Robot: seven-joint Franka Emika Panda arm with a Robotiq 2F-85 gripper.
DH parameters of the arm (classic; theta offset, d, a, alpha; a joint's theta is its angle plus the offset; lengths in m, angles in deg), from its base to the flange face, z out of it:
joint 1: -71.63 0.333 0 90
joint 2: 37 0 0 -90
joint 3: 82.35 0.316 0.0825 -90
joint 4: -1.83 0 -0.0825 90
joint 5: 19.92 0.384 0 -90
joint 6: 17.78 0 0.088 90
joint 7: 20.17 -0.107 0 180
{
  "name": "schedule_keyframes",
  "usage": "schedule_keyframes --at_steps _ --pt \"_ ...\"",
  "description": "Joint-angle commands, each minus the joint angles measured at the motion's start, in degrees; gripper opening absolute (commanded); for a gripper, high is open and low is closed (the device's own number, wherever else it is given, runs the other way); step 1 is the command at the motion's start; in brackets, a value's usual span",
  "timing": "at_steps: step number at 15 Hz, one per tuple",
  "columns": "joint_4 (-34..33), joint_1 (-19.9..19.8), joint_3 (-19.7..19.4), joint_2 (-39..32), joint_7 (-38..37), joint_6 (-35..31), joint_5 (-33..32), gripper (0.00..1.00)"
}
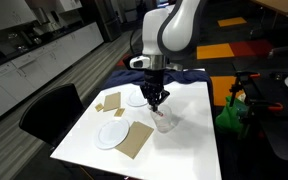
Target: Remove the marker from the clear cup
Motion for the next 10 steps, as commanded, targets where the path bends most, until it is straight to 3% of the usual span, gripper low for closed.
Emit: schedule_keyframes --at_steps 1,4,7,10 --pt "7.7 -2.0 2.3 10.2 -2.7 -3.3 -0.2 0.05" --pt "10.6 -3.2 3.3 16.0 -2.5 -4.6 2.7 0.05" --pt "13.1 -3.1 1.6 21.5 -3.8 -4.1 6.1 0.05" --pt "15.3 -3.0 -2.1 25.5 -11.9 -1.5 2.8 0.05"
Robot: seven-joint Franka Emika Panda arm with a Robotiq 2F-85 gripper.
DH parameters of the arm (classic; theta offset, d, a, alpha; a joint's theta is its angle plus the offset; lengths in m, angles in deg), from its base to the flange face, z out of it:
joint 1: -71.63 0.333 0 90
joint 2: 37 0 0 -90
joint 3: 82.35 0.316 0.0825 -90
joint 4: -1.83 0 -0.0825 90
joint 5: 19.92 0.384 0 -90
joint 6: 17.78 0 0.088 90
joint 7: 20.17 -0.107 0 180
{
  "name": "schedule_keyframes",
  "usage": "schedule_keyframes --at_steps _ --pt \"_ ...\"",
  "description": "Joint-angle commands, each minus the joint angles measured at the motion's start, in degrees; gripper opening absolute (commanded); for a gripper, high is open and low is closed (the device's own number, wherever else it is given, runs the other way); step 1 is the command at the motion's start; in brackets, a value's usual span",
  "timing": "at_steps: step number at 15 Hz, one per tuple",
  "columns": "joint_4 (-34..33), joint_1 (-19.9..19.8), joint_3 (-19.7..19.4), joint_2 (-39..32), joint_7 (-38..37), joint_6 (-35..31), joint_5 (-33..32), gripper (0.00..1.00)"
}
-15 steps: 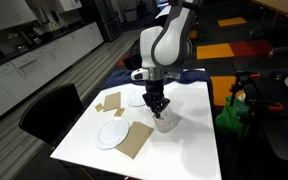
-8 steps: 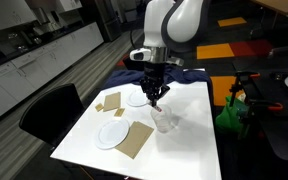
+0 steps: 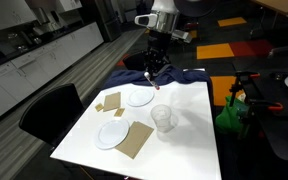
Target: Remove the marker from the clear cup
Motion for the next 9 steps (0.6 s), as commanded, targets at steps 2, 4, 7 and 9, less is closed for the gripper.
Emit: schedule_keyframes --at_steps 2,4,7,9 --pt "4.9 -0.7 -4.9 6.8 -14.1 4.4 -6.7 0.05" --pt "4.4 3.0 -10.8 6.7 -19.8 8.2 -10.4 0.05" --pt "2.4 4.1 -14.4 4.4 -22.9 13.5 -11.3 0.05" --pt "1.5 4.5 -15.7 3.0 -23.4 15.8 -10.5 0.05"
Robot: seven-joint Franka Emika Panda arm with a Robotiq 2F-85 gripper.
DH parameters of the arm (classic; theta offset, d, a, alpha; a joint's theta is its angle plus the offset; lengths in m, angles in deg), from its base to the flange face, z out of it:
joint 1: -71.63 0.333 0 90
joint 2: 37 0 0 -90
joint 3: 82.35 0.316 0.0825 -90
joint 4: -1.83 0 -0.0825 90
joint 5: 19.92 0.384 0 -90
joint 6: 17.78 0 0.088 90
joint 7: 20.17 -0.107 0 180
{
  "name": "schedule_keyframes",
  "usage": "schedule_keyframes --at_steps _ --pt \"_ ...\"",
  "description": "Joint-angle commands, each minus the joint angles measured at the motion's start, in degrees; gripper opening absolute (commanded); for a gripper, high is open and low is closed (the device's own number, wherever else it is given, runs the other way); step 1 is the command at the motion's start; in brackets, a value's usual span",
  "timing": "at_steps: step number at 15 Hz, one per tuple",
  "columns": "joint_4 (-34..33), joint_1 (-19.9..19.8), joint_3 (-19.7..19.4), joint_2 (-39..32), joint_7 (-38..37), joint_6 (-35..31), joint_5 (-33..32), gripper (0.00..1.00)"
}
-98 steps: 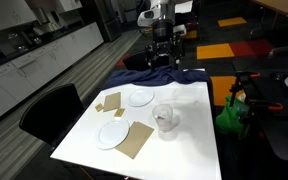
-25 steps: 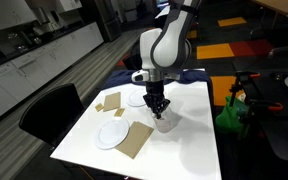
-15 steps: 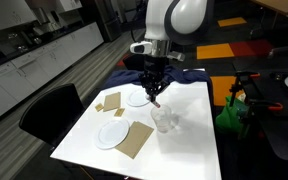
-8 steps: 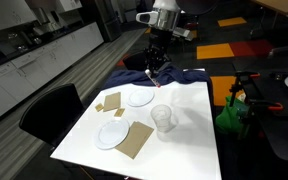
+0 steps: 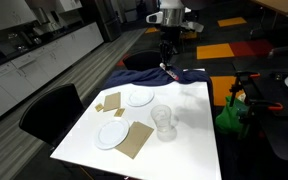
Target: Remove the marker from the clear cup
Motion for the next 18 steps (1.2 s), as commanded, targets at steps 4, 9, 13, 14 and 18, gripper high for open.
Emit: schedule_keyframes --at_steps 4,9,13,14,18 --pt "-3.6 1.8 -3.2 -5.7 -4.9 6.0 0.2 0.05" --pt "-7.6 0.3 -1.9 -14.3 -6.3 5.1 1.4 0.05" --pt "-11.9 -1.1 -1.1 -21.1 -7.4 5.5 0.7 0.05" --pt "-13.0 -1.5 -0.9 -22.7 -7.7 5.5 0.5 0.05" --pt "-18.2 -3.2 0.5 -29.5 -8.6 6.2 0.1 0.05"
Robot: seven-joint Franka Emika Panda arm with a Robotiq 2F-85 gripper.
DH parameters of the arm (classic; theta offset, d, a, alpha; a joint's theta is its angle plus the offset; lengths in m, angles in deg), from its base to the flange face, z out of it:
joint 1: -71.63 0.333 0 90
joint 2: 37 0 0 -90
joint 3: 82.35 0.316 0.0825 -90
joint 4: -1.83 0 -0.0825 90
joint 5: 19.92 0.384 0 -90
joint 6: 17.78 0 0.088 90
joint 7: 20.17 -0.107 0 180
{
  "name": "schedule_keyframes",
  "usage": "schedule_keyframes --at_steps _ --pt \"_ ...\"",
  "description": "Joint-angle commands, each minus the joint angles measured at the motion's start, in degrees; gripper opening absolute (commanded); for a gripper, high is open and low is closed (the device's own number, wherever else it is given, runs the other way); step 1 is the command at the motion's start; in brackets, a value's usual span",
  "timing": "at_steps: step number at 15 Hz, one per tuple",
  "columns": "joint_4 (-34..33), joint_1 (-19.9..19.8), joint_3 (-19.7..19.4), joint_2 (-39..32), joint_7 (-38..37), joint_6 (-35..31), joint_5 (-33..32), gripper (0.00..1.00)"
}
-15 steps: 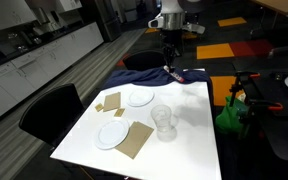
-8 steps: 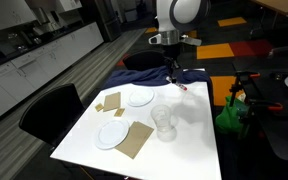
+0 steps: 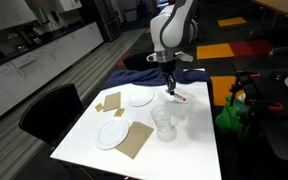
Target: Remove the marker from the clear cup
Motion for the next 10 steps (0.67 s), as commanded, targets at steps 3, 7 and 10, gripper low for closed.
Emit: schedule_keyframes --at_steps 3,7,10 --pt "-8.4 -2.9 2.6 -8.6 -2.9 3.0 -1.3 0.05" --pt "-11.8 -3.4 3.1 -11.7 -4.6 4.8 -1.9 0.05" --pt "-13.5 -3.5 3.2 -12.5 -5.8 6.5 -2.0 0.44"
